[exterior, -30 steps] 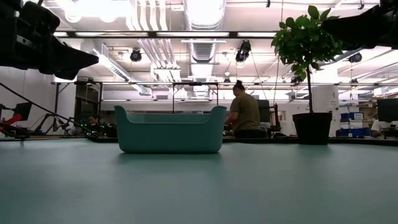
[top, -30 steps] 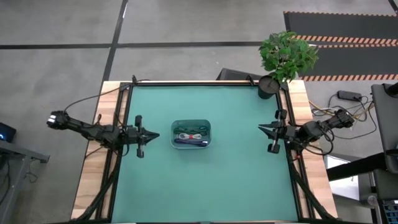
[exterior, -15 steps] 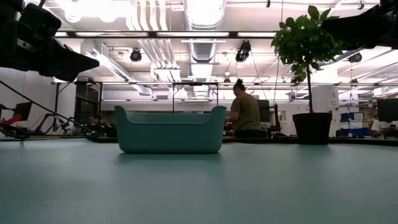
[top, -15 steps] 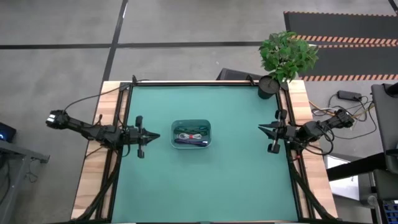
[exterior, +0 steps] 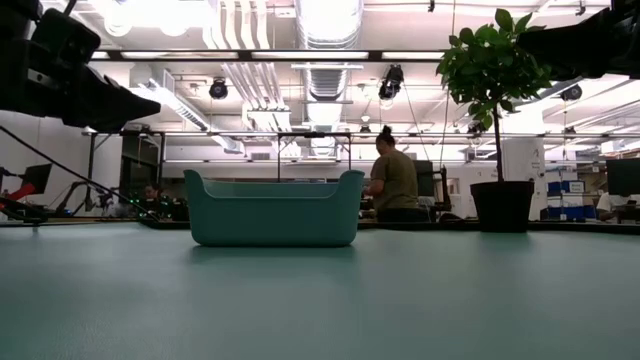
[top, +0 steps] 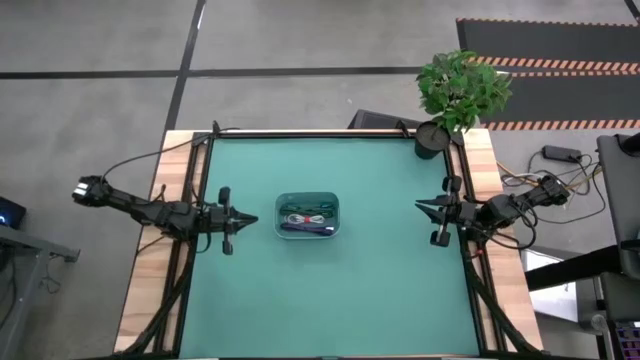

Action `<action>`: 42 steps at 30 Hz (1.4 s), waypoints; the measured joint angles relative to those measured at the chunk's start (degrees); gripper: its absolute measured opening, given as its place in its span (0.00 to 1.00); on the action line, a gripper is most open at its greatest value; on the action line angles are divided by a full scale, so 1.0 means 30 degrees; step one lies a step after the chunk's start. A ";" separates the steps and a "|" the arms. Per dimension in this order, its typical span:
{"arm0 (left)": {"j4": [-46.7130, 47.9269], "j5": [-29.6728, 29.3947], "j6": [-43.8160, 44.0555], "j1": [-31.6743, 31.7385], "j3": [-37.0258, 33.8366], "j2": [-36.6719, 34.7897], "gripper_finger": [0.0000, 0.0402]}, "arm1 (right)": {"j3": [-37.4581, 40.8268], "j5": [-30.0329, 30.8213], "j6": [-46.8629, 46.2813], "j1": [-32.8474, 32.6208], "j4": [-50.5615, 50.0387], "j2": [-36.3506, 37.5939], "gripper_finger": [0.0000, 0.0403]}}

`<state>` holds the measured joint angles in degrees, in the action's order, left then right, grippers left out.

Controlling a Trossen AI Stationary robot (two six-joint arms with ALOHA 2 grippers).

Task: Pick and place USB-C Cables
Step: Return to Home Position

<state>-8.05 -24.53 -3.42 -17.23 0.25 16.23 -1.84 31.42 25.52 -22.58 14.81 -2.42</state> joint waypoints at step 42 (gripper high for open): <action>0.0000 0.0007 0.0000 -0.0002 0.0000 0.0706 0.00 | -0.0002 0.0000 0.0000 0.0001 0.0000 0.0000 0.07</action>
<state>-8.05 -24.51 -3.42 -17.24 0.25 18.35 -1.85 31.42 25.52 -22.58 14.81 -2.42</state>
